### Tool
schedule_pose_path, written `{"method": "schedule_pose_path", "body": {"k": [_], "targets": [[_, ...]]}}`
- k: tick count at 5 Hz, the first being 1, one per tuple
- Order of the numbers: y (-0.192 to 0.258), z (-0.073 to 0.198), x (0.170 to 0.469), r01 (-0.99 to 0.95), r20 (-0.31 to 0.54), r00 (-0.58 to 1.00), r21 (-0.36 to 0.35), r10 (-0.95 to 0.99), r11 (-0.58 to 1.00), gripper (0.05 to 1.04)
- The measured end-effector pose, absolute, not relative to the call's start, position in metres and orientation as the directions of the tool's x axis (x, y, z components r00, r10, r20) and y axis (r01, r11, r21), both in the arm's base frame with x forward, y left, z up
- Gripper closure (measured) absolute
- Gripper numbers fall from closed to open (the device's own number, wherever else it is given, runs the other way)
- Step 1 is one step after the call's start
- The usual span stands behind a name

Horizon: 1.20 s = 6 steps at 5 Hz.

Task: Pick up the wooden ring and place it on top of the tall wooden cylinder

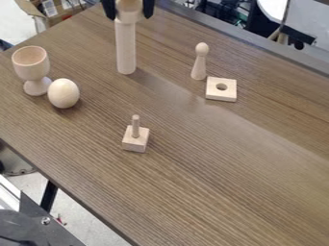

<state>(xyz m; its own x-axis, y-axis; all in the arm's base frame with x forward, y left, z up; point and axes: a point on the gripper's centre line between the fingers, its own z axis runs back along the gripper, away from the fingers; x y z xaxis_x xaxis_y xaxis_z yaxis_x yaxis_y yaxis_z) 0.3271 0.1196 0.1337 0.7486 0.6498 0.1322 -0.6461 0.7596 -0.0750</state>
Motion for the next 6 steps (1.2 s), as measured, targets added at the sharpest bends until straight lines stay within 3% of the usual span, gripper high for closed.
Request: {"method": "schedule_pose_path", "body": {"k": [6], "targets": [[0.136,0.129,0.329,-0.659,0.132,0.740,-0.060,0.660,0.750,0.328]]}}
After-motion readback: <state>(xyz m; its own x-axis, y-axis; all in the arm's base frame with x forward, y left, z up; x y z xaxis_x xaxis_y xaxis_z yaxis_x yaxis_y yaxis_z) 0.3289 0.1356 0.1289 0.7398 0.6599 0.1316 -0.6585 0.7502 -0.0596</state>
